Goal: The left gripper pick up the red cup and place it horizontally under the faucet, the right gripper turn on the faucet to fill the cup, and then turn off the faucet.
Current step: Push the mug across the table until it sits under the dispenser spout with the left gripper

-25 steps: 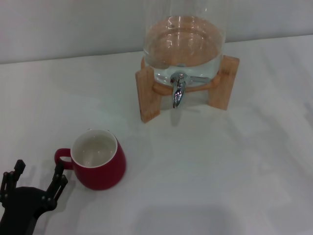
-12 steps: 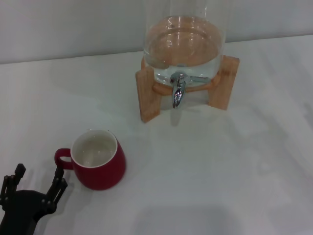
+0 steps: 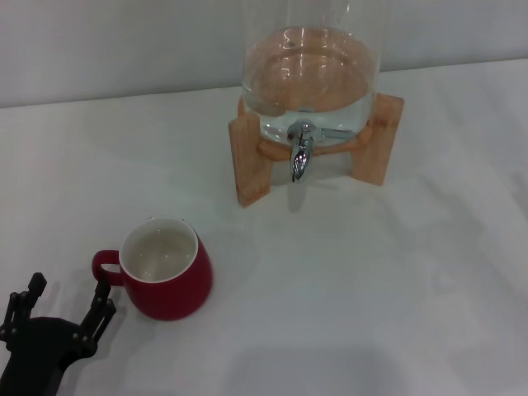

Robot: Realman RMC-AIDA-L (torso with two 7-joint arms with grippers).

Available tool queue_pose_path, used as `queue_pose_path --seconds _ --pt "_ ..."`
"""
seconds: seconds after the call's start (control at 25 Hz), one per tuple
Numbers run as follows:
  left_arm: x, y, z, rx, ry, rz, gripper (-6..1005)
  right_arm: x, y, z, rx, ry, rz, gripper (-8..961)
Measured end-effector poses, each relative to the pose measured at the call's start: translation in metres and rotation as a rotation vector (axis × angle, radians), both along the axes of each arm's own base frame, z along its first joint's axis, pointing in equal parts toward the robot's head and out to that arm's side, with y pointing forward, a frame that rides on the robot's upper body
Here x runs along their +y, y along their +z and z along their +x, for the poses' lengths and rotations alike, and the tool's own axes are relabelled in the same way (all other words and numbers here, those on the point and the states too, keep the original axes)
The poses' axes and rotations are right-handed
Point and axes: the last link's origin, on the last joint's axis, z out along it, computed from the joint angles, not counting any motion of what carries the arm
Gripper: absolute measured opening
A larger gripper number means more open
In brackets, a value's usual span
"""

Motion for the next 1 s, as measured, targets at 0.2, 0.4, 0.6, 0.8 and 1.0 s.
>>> queue_pose_path --seconds 0.2,0.4,0.6,0.8,1.0 --pt "0.002 0.001 0.0 0.004 -0.005 0.0 881 0.0 0.0 0.0 0.0 0.001 0.0 758" --pt "0.003 0.002 0.0 0.006 -0.008 0.0 881 0.0 0.0 0.0 0.0 0.0 0.001 758" --pt "0.003 0.002 -0.001 0.009 -0.008 -0.001 873 0.0 0.0 0.0 0.0 0.0 0.001 758" --pt "0.008 0.003 -0.003 0.017 -0.008 -0.011 864 0.0 0.001 -0.001 -0.001 0.009 0.005 758" --pt "0.011 0.004 -0.006 0.003 -0.005 -0.019 854 -0.002 0.001 -0.001 -0.001 0.01 0.006 758"
